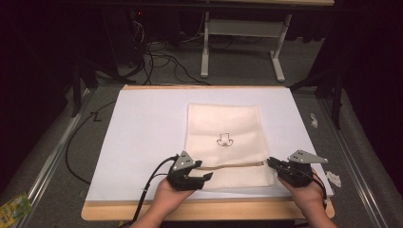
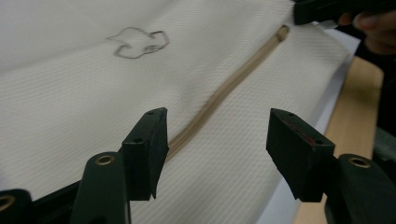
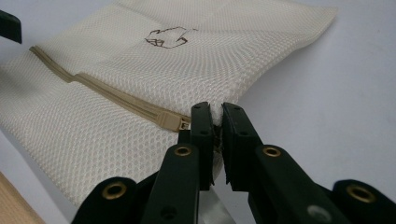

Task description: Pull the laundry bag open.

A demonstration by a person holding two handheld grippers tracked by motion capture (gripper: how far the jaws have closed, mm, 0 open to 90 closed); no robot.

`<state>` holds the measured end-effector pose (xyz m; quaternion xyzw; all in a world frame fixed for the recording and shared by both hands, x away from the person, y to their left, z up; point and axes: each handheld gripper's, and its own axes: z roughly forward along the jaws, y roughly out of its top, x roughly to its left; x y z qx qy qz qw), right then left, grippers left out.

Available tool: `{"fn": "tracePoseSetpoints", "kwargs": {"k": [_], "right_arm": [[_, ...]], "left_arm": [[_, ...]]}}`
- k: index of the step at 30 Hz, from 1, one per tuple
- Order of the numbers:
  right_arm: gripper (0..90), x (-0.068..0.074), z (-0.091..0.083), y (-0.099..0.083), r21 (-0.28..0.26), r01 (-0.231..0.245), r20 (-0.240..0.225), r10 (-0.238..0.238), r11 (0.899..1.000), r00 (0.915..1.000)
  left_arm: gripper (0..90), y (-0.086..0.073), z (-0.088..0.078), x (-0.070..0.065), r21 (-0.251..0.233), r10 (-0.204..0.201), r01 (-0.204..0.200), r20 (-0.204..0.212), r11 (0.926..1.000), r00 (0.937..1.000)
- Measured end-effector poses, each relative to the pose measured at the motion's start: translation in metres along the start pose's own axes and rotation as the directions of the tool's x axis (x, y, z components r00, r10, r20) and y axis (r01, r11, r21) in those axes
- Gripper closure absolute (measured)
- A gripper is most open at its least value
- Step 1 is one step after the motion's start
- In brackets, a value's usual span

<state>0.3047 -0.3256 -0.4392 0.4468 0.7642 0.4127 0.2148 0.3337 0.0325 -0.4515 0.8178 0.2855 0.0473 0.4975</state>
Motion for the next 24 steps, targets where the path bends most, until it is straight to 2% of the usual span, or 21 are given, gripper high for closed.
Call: {"fn": "tracePoseSetpoints", "kwargs": {"k": [3, 6, 8, 11, 14, 19, 22, 24], "right_arm": [[85.0, 0.002, -0.001, 0.000, -0.001, 0.003, 0.005, -0.003, 1.000, 1.0000], [84.9, 0.003, -0.001, 0.001, -0.010, 0.005, 0.006, -0.005, 1.000, 1.0000], [84.9, 0.002, -0.002, 0.001, -0.016, 0.009, 0.006, -0.009, 1.000, 0.9999], [84.9, 0.002, -0.002, 0.001, -0.019, 0.002, 0.003, -0.002, 1.000, 1.0000], [85.0, 0.002, -0.002, 0.002, -0.025, 0.000, 0.001, 0.000, 1.000, 1.0000], [84.9, 0.003, -0.003, 0.003, -0.034, 0.005, -0.002, -0.005, 0.999, 1.0000], [85.0, 0.003, -0.004, 0.003, -0.038, 0.005, 0.001, -0.005, 0.999, 1.0000], [85.2, 0.004, -0.005, 0.005, -0.057, 0.008, -0.004, -0.008, 0.998, 1.0000]], "left_arm": [[40.0, 0.010, 0.017, -0.014, -0.014, 0.010, -0.010, 0.044, 0.9998, 0.9990], [42.5, 0.019, 0.037, -0.025, -0.024, -0.011, 0.014, 0.099, 0.9996, 0.9950], [43.7, 0.025, 0.051, -0.031, -0.023, -0.011, 0.014, 0.119, 0.9996, 0.9929], [45.5, 0.029, 0.066, -0.037, -0.022, -0.001, 0.004, 0.125, 0.9998, 0.9922], [47.1, 0.033, 0.081, -0.041, -0.007, -0.012, 0.013, 0.125, 0.9999, 0.9920], [47.2, 0.039, 0.095, -0.044, 0.006, -0.011, 0.010, 0.118, 0.9999, 0.9930], [49.8, 0.042, 0.102, -0.045, 0.012, -0.008, 0.006, 0.114, 0.9999, 0.9934], [55.4, 0.044, 0.106, -0.046, 0.008, -0.014, 0.013, 0.122, 0.9999, 0.9924]]}}
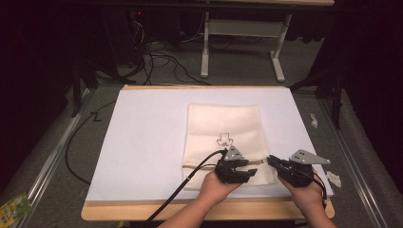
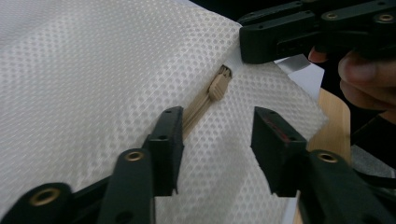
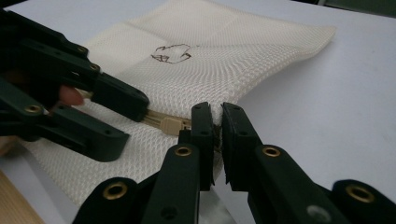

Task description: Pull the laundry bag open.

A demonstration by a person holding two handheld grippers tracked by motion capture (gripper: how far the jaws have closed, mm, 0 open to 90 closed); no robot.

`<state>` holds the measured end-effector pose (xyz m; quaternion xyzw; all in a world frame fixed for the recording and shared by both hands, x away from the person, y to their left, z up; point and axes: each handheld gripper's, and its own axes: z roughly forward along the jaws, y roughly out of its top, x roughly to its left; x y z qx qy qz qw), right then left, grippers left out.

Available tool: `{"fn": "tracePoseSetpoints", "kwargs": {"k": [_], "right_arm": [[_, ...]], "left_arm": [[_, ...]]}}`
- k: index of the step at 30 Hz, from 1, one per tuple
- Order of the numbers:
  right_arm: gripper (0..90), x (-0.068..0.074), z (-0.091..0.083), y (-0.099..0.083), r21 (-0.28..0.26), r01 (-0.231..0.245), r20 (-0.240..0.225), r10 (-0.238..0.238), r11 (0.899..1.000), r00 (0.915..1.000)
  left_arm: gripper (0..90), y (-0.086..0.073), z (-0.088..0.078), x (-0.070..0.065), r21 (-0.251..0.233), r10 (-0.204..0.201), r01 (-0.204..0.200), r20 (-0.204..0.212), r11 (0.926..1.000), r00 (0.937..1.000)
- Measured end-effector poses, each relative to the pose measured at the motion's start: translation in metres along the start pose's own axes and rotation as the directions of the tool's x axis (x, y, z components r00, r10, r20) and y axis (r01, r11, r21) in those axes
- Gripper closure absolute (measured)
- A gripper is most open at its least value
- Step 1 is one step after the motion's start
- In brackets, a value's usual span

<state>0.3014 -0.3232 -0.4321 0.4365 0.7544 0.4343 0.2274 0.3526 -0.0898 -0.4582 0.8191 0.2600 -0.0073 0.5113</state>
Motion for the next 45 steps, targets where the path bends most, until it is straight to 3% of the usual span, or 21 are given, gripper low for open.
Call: {"fn": "tracePoseSetpoints", "kwargs": {"k": [4, 10, 18, 20, 22, 28, 31, 34, 42, 45], "right_arm": [[85.3, 0.002, -0.002, 0.002, -0.009, -0.007, -0.009, 0.007, 1.000, 0.9999], [85.3, 0.001, -0.003, 0.002, -0.021, -0.007, -0.010, 0.006, 1.000, 0.9999], [85.3, 0.000, -0.004, 0.003, -0.033, -0.009, -0.011, 0.009, 0.999, 0.9999], [85.2, 0.001, -0.004, 0.003, -0.033, -0.011, -0.007, 0.011, 0.999, 0.9999], [85.1, 0.000, -0.004, 0.003, -0.030, -0.012, -0.006, 0.012, 0.999, 0.9999], [85.1, 0.000, -0.004, 0.003, -0.027, -0.007, -0.001, 0.007, 1.000, 1.0000], [85.3, 0.000, -0.004, 0.003, -0.025, -0.001, 0.002, 0.001, 1.000, 1.0000], [85.5, 0.001, -0.003, 0.002, -0.012, 0.000, -0.003, 0.000, 1.000, 1.0000], [85.8, -0.001, -0.006, 0.002, -0.025, -0.020, 0.017, 0.020, 0.999, 0.9997], [85.7, 0.000, -0.005, 0.002, -0.024, -0.008, 0.013, 0.008, 1.000, 0.9999]], "left_arm": [[61.2, 0.003, 0.010, 0.000, -0.013, -0.063, 0.064, 0.030, 0.9979, 0.9976], [69.1, 0.006, 0.017, 0.000, -0.032, -0.109, 0.109, 0.013, 0.9935, 0.9939], [81.8, 0.010, 0.019, -0.006, -0.071, -0.090, 0.090, 0.003, 0.9934, 0.9959], [86.4, 0.010, 0.018, -0.008, -0.082, -0.068, 0.069, 0.006, 0.9943, 0.9976], [87.0, 0.009, 0.018, -0.012, -0.081, -0.045, 0.044, -0.016, 0.9958, 0.9989], [87.0, 0.009, 0.016, -0.012, -0.086, -0.045, 0.044, -0.015, 0.9954, 0.9989], [87.2, 0.008, 0.014, -0.007, -0.070, -0.071, 0.072, 0.008, 0.9949, 0.9974], [87.3, 0.006, 0.011, -0.004, -0.058, -0.074, 0.075, 0.017, 0.9955, 0.9971], [87.4, -0.002, -0.006, 0.011, -0.040, -0.090, 0.089, -0.006, 0.9952, 0.9959], [87.3, -0.006, -0.015, 0.016, -0.029, -0.087, 0.086, -0.012, 0.9959, 0.9962]]}}
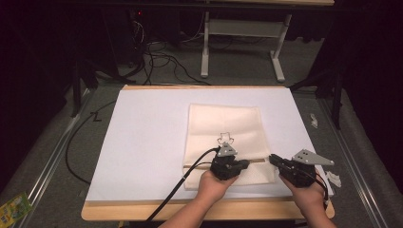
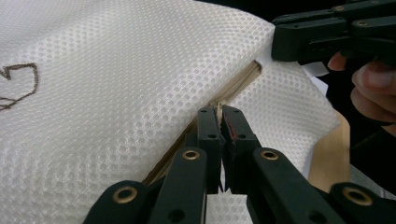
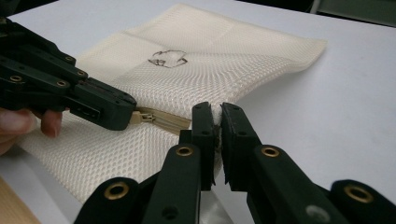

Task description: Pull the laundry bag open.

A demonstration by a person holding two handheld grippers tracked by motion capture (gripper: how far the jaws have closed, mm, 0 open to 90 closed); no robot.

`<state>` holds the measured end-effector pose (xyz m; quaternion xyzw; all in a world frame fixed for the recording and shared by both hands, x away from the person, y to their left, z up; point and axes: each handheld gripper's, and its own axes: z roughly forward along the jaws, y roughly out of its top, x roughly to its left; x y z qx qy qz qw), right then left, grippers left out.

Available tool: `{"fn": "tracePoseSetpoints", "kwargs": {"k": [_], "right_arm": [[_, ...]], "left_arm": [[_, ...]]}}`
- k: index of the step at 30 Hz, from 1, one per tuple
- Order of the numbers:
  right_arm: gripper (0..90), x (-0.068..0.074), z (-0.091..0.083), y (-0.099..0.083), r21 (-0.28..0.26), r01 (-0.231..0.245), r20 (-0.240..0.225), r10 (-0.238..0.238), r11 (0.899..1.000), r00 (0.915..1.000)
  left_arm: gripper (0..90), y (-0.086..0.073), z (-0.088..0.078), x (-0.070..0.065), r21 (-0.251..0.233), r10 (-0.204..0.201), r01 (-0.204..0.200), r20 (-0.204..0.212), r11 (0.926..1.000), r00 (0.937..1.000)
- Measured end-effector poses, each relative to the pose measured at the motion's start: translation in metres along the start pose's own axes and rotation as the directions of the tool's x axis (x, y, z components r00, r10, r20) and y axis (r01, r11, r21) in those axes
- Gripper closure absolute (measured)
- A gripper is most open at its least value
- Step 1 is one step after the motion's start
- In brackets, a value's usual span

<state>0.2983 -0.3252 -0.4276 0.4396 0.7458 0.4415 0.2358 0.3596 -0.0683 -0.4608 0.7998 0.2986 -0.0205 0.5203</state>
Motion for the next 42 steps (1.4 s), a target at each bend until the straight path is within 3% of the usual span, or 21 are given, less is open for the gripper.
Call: {"fn": "tracePoseSetpoints", "kwargs": {"k": [7, 9, 15, 19, 22, 23, 24, 25, 28, 30, 32, 33, 35, 36, 40, 42], "right_arm": [[86.0, 0.009, 0.006, 0.002, 0.019, 0.020, 0.001, -0.020, 1.000, 0.9998], [86.7, 0.011, 0.005, 0.003, 0.011, 0.031, 0.042, -0.032, 0.999, 0.9986], [86.6, -0.010, -0.004, -0.002, -0.006, -0.037, 0.078, 0.038, 0.999, 0.9962], [86.6, -0.015, -0.005, -0.003, -0.002, -0.058, 0.067, 0.058, 0.998, 0.9961], [86.6, -0.006, 0.001, -0.001, 0.014, -0.015, 0.071, 0.014, 1.000, 0.9974], [86.7, -0.005, 0.001, 0.000, 0.016, -0.018, 0.067, 0.017, 1.000, 0.9976], [86.7, -0.003, 0.002, 0.001, 0.018, -0.005, 0.104, 0.003, 1.000, 0.9946], [86.8, -0.005, 0.001, 0.002, 0.013, -0.011, 0.111, 0.009, 1.000, 0.9937], [86.8, -0.022, -0.006, -0.003, -0.002, -0.065, 0.137, 0.065, 0.998, 0.9885], [86.7, -0.031, -0.011, -0.009, -0.001, -0.093, 0.158, 0.092, 0.996, 0.9831], [86.6, -0.039, -0.015, -0.011, -0.010, -0.110, 0.160, 0.111, 0.994, 0.9809], [86.6, -0.041, -0.016, -0.012, -0.017, -0.132, 0.123, 0.133, 0.991, 0.9835], [86.5, -0.029, -0.013, -0.011, 0.006, -0.071, 0.147, 0.069, 0.997, 0.9867], [86.4, -0.024, -0.011, -0.010, 0.013, -0.056, 0.155, 0.054, 0.998, 0.9865], [85.1, -0.025, -0.008, -0.012, 0.019, -0.072, 0.139, 0.068, 0.997, 0.9879], [84.0, -0.024, -0.008, -0.015, 0.035, -0.069, 0.141, 0.063, 0.997, 0.9880]], "left_arm": [[87.4, -0.006, -0.012, 0.010, 0.013, -0.016, 0.016, 0.022, 0.9998, 0.9996], [87.6, -0.008, -0.015, 0.016, 0.023, -0.043, 0.043, -0.001, 0.9988, 0.9991], [87.7, -0.020, -0.034, 0.036, 0.039, -0.085, 0.087, -0.041, 0.9955, 0.9955], [87.5, -0.023, -0.054, 0.044, 0.048, -0.077, 0.079, -0.048, 0.9957, 0.9959], [87.5, -0.024, -0.066, 0.046, 0.057, -0.076, 0.078, -0.045, 0.9953, 0.9961], [87.7, -0.025, -0.069, 0.047, 0.072, -0.070, 0.075, -0.077, 0.9945, 0.9946], [87.7, -0.028, -0.073, 0.050, 0.075, -0.084, 0.090, -0.082, 0.9931, 0.9931], [87.7, -0.031, -0.078, 0.055, 0.079, -0.102, 0.109, -0.090, 0.9909, 0.9908], [87.8, -0.042, -0.099, 0.070, 0.076, -0.143, 0.155, -0.143, 0.9850, 0.9794], [87.8, -0.048, -0.116, 0.081, 0.067, -0.174, 0.189, -0.180, 0.9797, 0.9680], [87.5, -0.053, -0.130, 0.089, 0.043, -0.208, 0.217, -0.158, 0.9753, 0.9654], [87.5, -0.054, -0.135, 0.087, 0.037, -0.191, 0.200, -0.173, 0.9791, 0.9663], [87.5, -0.056, -0.137, 0.080, 0.061, -0.132, 0.148, -0.210, 0.9871, 0.9687], [87.5, -0.059, -0.137, 0.079, 0.072, -0.122, 0.140, -0.210, 0.9875, 0.9701], [86.9, -0.065, -0.140, 0.081, 0.059, -0.106, 0.118, -0.177, 0.9912, 0.9785], [89.8, -0.065, -0.144, 0.082, 0.043, -0.090, 0.100, -0.196, 0.9941, 0.9765]]}}
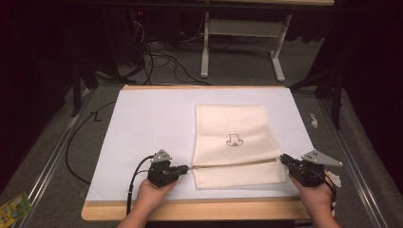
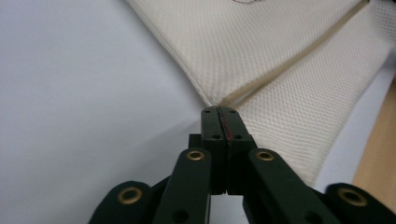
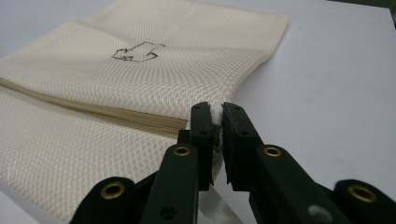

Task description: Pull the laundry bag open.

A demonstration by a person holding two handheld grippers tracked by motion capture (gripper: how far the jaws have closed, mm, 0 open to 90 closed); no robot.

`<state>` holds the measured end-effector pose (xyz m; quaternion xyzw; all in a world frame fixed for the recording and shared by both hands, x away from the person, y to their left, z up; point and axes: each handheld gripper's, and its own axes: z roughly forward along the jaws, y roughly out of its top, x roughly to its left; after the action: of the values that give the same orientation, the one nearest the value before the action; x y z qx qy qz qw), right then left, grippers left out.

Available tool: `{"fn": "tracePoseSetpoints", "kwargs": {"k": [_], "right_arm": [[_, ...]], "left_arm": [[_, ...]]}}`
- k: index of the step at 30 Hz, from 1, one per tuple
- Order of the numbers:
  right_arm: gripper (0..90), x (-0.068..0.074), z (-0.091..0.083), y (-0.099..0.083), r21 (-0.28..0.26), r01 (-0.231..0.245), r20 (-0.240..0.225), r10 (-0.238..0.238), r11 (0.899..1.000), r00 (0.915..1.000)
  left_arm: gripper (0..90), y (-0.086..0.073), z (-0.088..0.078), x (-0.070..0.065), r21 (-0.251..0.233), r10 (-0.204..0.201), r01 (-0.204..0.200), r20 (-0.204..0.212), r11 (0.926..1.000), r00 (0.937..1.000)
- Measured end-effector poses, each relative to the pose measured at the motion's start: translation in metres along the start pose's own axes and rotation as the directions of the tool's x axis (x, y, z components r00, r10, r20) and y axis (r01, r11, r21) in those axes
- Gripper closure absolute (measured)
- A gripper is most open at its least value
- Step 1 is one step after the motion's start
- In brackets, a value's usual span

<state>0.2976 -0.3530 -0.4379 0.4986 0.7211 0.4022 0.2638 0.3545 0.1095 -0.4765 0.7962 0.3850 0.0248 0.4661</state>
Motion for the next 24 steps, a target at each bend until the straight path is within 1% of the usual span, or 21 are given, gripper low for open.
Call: {"fn": "tracePoseSetpoints", "kwargs": {"k": [2, 3, 4, 5, 6, 7, 8, 9, 10, 11, 12, 13, 14, 16, 18, 19, 20, 21, 22, 23, 24], "right_arm": [[81.7, 0.000, -0.001, -0.002, 0.002, 0.001, -0.004, -0.001, 1.000, 1.0000], [79.2, 0.000, -0.001, -0.002, 0.000, 0.000, -0.011, 0.000, 1.000, 0.9999], [74.4, 0.000, -0.001, -0.002, -0.005, -0.005, -0.024, 0.005, 1.000, 0.9997], [70.5, -0.002, 0.000, -0.002, -0.016, -0.003, -0.038, 0.003, 1.000, 0.9993], [67.1, -0.003, 0.000, -0.002, -0.028, -0.011, -0.055, 0.010, 1.000, 0.9985], [62.6, -0.004, -0.001, -0.002, -0.042, -0.008, -0.057, 0.006, 0.999, 0.9983], [53.7, -0.007, -0.002, -0.001, -0.065, -0.012, -0.050, 0.009, 0.998, 0.9987], [49.0, -0.009, -0.003, -0.002, -0.078, -0.004, -0.044, 0.001, 0.997, 0.9991], [44.0, -0.011, -0.004, -0.002, -0.091, 0.000, -0.031, -0.003, 0.996, 0.9995], [37.1, -0.015, -0.006, -0.002, -0.109, 0.000, -0.013, -0.002, 0.994, 0.9999], [30.9, -0.020, -0.009, -0.003, -0.120, 0.000, 0.020, 0.002, 0.993, 0.9998], [28.6, -0.023, -0.011, -0.003, -0.121, -0.002, 0.043, 0.007, 0.993, 0.9991], [29.0, -0.030, -0.014, -0.004, -0.123, -0.003, 0.067, 0.011, 0.992, 0.9977], [26.3, -0.040, -0.018, -0.006, -0.125, -0.015, 0.088, 0.026, 0.992, 0.9957], [24.0, -0.050, -0.021, -0.009, -0.129, -0.035, 0.108, 0.049, 0.991, 0.9929], [22.6, -0.052, -0.022, -0.010, -0.129, -0.042, 0.114, 0.057, 0.991, 0.9919], [21.8, -0.053, -0.022, -0.011, -0.131, -0.050, 0.115, 0.066, 0.990, 0.9912], [21.7, -0.053, -0.021, -0.011, -0.128, -0.052, 0.114, 0.067, 0.990, 0.9913], [21.7, -0.052, -0.021, -0.011, -0.126, -0.047, 0.112, 0.062, 0.991, 0.9918], [21.7, -0.050, -0.020, -0.010, -0.123, -0.040, 0.108, 0.053, 0.992, 0.9928], [21.8, -0.048, -0.019, -0.009, -0.121, -0.034, 0.104, 0.046, 0.992, 0.9935]], "left_arm": [[87.9, 0.000, -0.004, 0.004, -0.019, -0.007, 0.007, -0.002, 0.9998, 1.0000], [84.0, 0.000, -0.006, 0.005, -0.029, -0.004, 0.004, -0.006, 0.9996, 1.0000], [79.6, 0.001, -0.008, 0.006, -0.037, 0.004, -0.004, -0.015, 0.9993, 0.9999], [74.9, 0.002, -0.010, 0.007, -0.045, 0.011, -0.012, -0.033, 0.9989, 0.9994], [69.5, 0.003, -0.013, 0.008, -0.051, 0.024, -0.027, -0.059, 0.9984, 0.9980], [62.7, 0.006, -0.017, 0.010, -0.063, 0.048, -0.055, -0.113, 0.9965, 0.9924], [54.1, 0.007, -0.020, 0.011, -0.075, 0.057, -0.068, -0.141, 0.9949, 0.9883], [50.9, 0.008, -0.024, 0.012, -0.090, 0.066, -0.082, -0.170, 0.9925, 0.9833], [47.7, 0.009, -0.029, 0.014, -0.109, 0.078, -0.104, -0.218, 0.9886, 0.9728], [44.3, 0.010, -0.036, 0.018, -0.125, 0.093, -0.133, -0.284, 0.9833, 0.9542], [41.4, 0.011, -0.041, 0.019, -0.128, 0.100, -0.149, -0.325, 0.9806, 0.9404], [39.3, 0.012, -0.049, 0.021, -0.134, 0.105, -0.167, -0.377, 0.9769, 0.9203], [34.4, 0.013, -0.057, 0.023, -0.154, 0.099, -0.173, -0.399, 0.9728, 0.9116], [29.5, 0.014, -0.069, 0.027, -0.193, 0.076, -0.172, -0.424, 0.9662, 0.9025], [23.3, 0.013, -0.078, 0.032, -0.205, 0.053, -0.161, -0.448, 0.9654, 0.8924], [20.0, 0.012, -0.080, 0.035, -0.205, 0.045, -0.153, -0.451, 0.9667, 0.8916], [17.1, 0.010, -0.080, 0.039, -0.199, 0.040, -0.142, -0.441, 0.9697, 0.8965], [14.9, 0.009, -0.078, 0.041, -0.190, 0.037, -0.133, -0.438, 0.9727, 0.8983], [14.2, 0.008, -0.076, 0.043, -0.174, 0.036, -0.124, -0.440, 0.9769, 0.8974], [12.1, 0.009, -0.074, 0.044, -0.166, 0.037, -0.120, -0.434, 0.9789, 0.9003], [10.2, 0.009, -0.073, 0.044, -0.165, 0.037, -0.119, -0.432, 0.9791, 0.9010]]}}
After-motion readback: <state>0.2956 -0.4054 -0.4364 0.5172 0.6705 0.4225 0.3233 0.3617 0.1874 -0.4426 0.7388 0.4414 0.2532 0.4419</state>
